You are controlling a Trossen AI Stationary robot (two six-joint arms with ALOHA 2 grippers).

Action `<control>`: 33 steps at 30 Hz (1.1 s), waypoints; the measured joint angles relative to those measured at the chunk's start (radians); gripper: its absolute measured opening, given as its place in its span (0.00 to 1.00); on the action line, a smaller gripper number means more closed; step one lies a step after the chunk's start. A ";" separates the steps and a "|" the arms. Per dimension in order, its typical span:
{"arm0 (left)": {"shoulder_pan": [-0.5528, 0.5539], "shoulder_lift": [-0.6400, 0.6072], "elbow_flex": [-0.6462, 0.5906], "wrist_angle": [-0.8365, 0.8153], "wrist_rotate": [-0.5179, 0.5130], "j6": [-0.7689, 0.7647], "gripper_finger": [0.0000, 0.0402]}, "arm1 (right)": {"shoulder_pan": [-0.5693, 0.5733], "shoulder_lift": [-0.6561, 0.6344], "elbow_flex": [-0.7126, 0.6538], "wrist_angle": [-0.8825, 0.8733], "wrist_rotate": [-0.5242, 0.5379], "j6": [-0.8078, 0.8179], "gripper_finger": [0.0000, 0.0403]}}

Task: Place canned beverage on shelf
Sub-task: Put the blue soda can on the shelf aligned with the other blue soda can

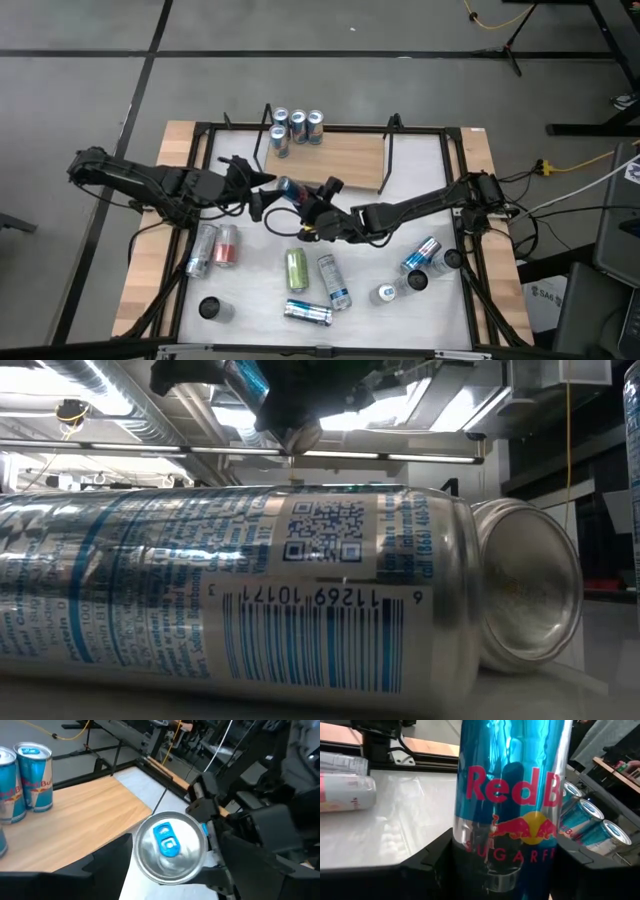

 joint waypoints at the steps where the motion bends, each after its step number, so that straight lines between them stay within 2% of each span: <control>1: 0.000 0.007 0.000 0.003 -0.001 0.000 0.75 | 0.000 0.000 0.000 0.000 -0.001 -0.002 0.55; 9: 0.000 0.047 0.000 -0.001 -0.038 0.000 0.75 | 0.001 0.000 0.000 0.004 -0.004 -0.023 0.55; 22: 0.001 0.057 0.000 0.005 -0.037 -0.001 0.75 | 0.001 0.000 0.000 0.027 -0.026 -0.025 0.55; 29: 0.002 0.080 0.001 0.014 -0.037 -0.102 0.75 | 0.000 0.000 0.000 0.071 0.014 -0.084 0.55; 33: 0.002 0.081 0.000 0.056 -0.071 -0.107 0.75 | 0.000 -0.002 0.000 0.079 0.031 -0.100 0.55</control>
